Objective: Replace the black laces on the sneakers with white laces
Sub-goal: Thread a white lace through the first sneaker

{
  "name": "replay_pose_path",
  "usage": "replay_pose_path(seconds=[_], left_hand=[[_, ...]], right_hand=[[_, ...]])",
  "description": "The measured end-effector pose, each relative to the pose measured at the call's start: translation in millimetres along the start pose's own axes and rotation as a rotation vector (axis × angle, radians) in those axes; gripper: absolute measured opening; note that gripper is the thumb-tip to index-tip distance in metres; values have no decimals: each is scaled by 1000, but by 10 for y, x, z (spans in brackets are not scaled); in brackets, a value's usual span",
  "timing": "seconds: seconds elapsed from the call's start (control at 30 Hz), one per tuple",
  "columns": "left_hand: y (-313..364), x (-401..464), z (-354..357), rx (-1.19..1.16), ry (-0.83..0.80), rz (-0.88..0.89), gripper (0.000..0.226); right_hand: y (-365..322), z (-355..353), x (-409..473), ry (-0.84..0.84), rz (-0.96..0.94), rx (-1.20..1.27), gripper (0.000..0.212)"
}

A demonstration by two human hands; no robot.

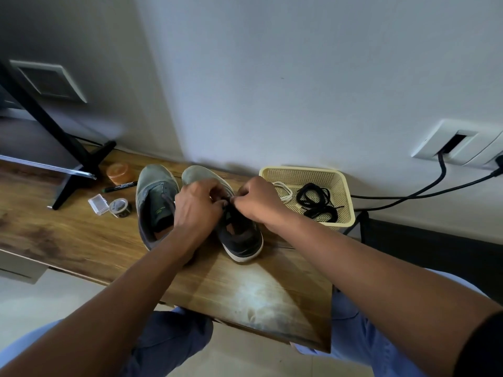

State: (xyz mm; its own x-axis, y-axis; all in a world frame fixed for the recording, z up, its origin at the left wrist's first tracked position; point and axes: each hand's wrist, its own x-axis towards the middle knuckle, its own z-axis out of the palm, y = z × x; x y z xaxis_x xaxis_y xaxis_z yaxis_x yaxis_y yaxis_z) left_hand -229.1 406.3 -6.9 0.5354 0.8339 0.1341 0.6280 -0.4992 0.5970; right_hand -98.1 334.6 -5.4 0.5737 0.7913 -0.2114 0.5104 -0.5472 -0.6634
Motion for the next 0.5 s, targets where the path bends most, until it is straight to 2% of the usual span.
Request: replay_pose_path(seconds=[0.17, 0.33, 0.5], left_hand=[[6, 54, -47, -33, -47, -117, 18], [-14, 99, -62, -142, -89, -271, 21], [-45, 101, -18, -201, -74, -371, 10]], right_hand=[[33, 25, 15, -18, 67, 170, 13], [29, 33, 17, 13, -4, 50, 17], [34, 82, -37, 34, -113, 5, 15]])
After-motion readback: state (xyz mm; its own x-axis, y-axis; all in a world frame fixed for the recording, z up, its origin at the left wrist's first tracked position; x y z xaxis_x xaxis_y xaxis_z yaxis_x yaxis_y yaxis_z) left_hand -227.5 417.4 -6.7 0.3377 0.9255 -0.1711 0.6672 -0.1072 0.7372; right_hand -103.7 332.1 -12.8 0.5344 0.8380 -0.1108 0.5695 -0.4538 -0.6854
